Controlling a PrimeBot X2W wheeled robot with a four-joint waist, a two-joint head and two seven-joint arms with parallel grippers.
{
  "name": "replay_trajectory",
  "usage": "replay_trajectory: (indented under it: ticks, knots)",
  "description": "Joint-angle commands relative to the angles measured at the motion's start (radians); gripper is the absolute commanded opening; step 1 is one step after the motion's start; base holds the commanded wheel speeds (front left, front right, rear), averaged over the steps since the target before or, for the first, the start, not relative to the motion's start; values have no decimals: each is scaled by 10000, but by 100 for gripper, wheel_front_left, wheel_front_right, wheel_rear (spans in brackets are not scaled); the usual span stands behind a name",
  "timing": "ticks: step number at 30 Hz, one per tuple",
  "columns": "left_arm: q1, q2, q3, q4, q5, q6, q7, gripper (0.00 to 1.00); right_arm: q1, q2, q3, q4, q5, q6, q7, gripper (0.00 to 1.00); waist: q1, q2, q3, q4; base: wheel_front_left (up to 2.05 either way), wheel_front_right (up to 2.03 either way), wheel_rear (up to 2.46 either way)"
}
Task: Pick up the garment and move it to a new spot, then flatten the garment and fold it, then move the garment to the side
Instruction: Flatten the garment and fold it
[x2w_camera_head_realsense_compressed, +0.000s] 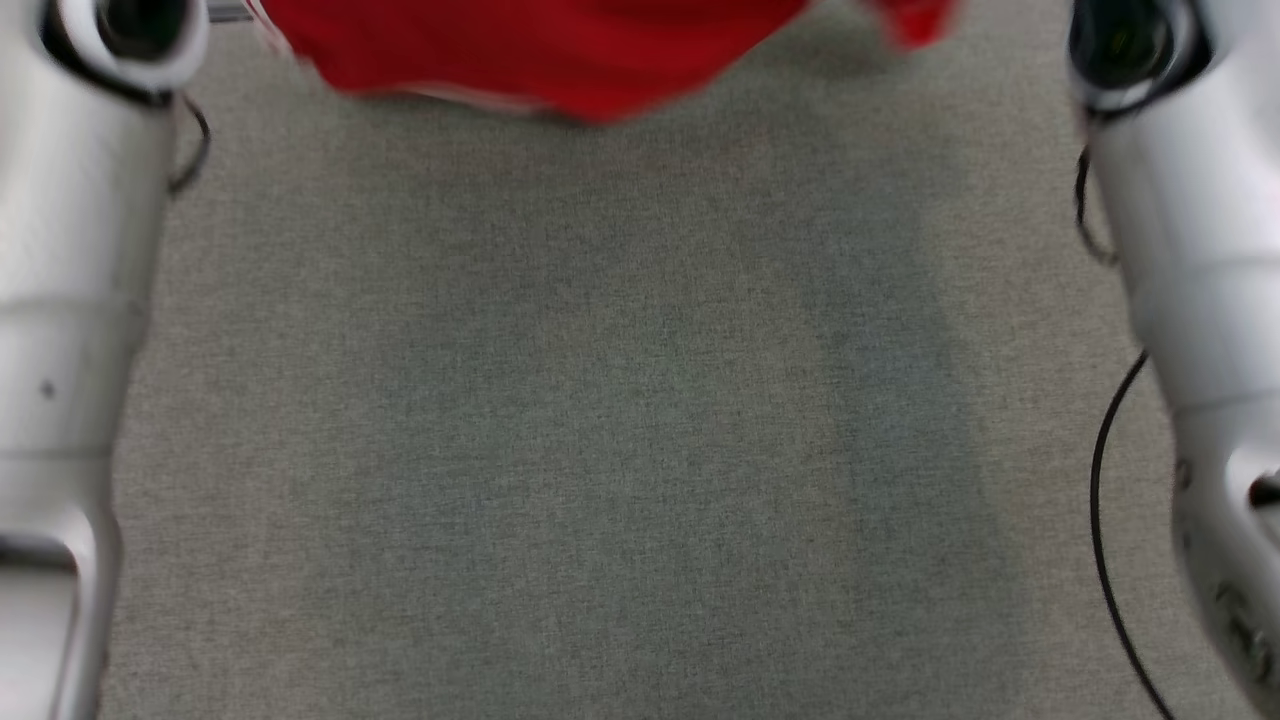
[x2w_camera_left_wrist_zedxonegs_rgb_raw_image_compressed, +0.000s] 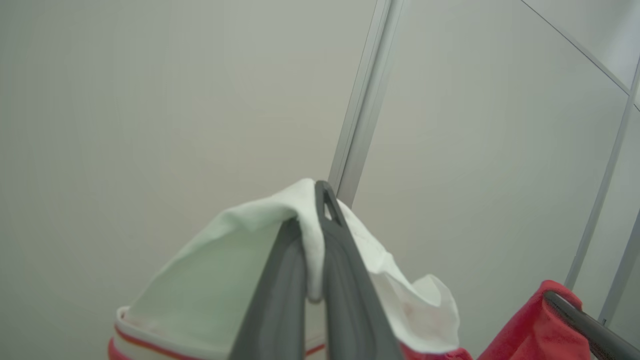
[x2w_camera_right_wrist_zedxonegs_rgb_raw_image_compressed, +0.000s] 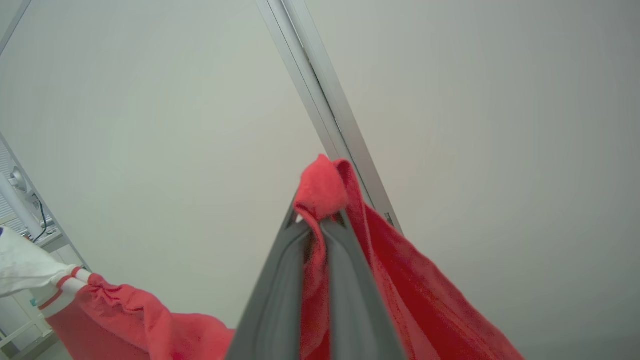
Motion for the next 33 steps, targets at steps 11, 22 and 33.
replay_trajectory:
  ticks: [11,22,33]
  knots:
    - [-4134,-628,-1115,1692,-499,-78,-640,0,-3719,-254,-620,2388,44,5,-408,0,-5,-5,763,18,0,0,0]
    - [-2814,-252,-2053,1963,-1685,-79,-1108,0,-2424,-39,258,2388,558,5,-612,0,-5,-5,877,-153,0,0,0]
    - [3053,418,-612,-1214,-1553,-79,-1164,0,2071,-326,1102,95,1237,5,-654,0,-5,-5,-79,-342,0,0,0]
